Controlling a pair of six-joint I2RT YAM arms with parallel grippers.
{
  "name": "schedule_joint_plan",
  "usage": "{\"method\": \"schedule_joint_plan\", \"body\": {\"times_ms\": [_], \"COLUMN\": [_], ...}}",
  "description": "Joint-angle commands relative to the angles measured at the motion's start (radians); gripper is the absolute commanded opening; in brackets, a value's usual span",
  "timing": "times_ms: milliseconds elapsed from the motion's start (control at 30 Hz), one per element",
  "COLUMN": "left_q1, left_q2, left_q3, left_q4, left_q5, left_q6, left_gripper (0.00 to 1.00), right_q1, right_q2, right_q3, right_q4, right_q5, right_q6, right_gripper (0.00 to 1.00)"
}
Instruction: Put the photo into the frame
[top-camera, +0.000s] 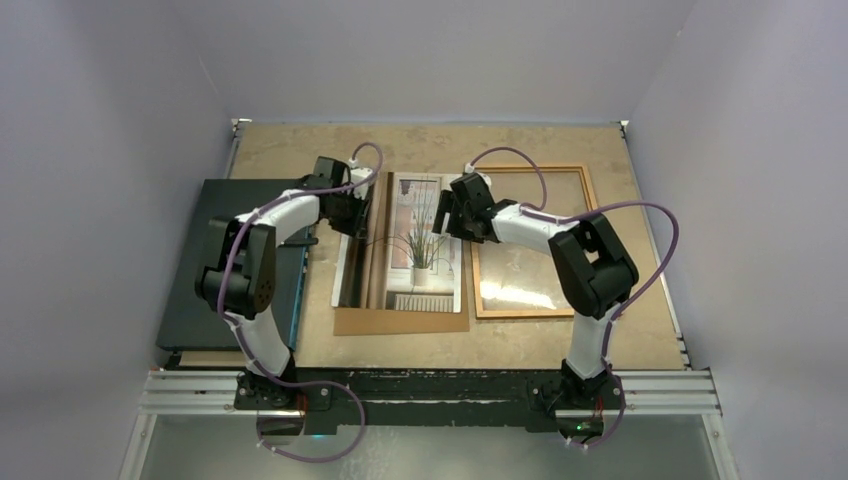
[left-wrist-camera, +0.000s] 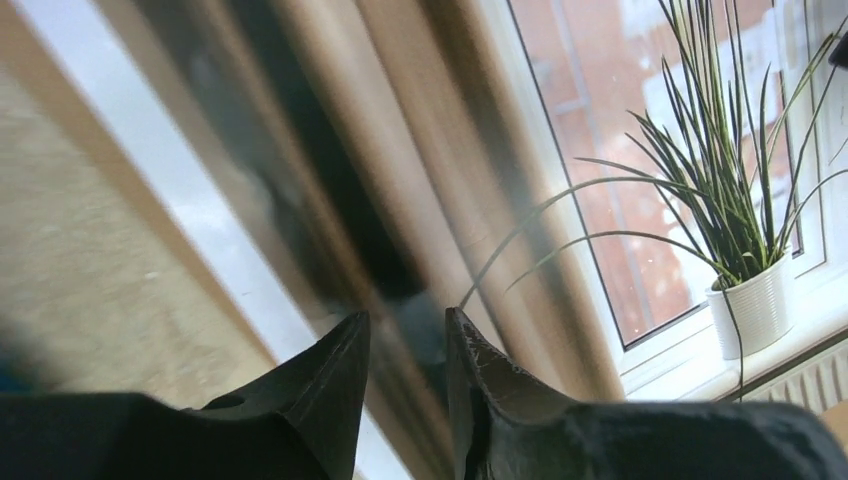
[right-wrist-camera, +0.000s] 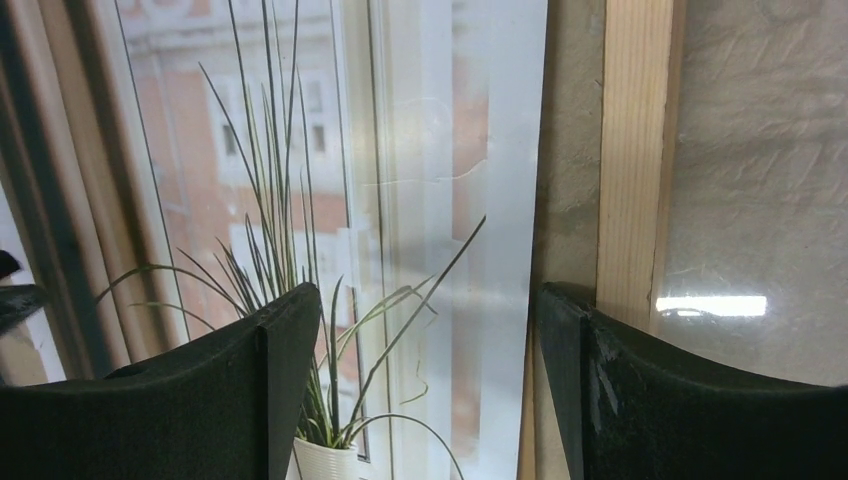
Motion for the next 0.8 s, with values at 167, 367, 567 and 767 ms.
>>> {"method": "schedule_joint_plan", "body": {"times_ms": [167, 367, 567, 767], "left_q1": [0.135, 0.138, 0.134, 0.123], "left_q2": [-0.086, -0.042, 0.019, 0.068], "left_q3": [0.153, 0.035, 0.011, 0.011], "left_q4": [-0.140, -0.027, 0.024, 0.040], "left_q5": [-0.156, -0.249, -0.255, -0.237], "left_q6": [0.154, 0.190, 0.182, 0.175], "left_gripper": [0.36, 0.32, 0.28, 0.24], "right_q1": [-0.010, -0.012, -0.016, -0.018], "right_q2": [0.023, 0.037, 0.037, 0.037], "right_q3": [-0.018, -0.026, -0.042, -0.059], "right_q4": [0.040, 0.056, 0.066, 0.066], "right_q5": [-0.083, -0.107, -0.115, -0.126], "right_q6": [0.017, 0.030, 0.045, 0.058], "right_gripper": [0.81, 0.81, 0.81, 0.81]}}
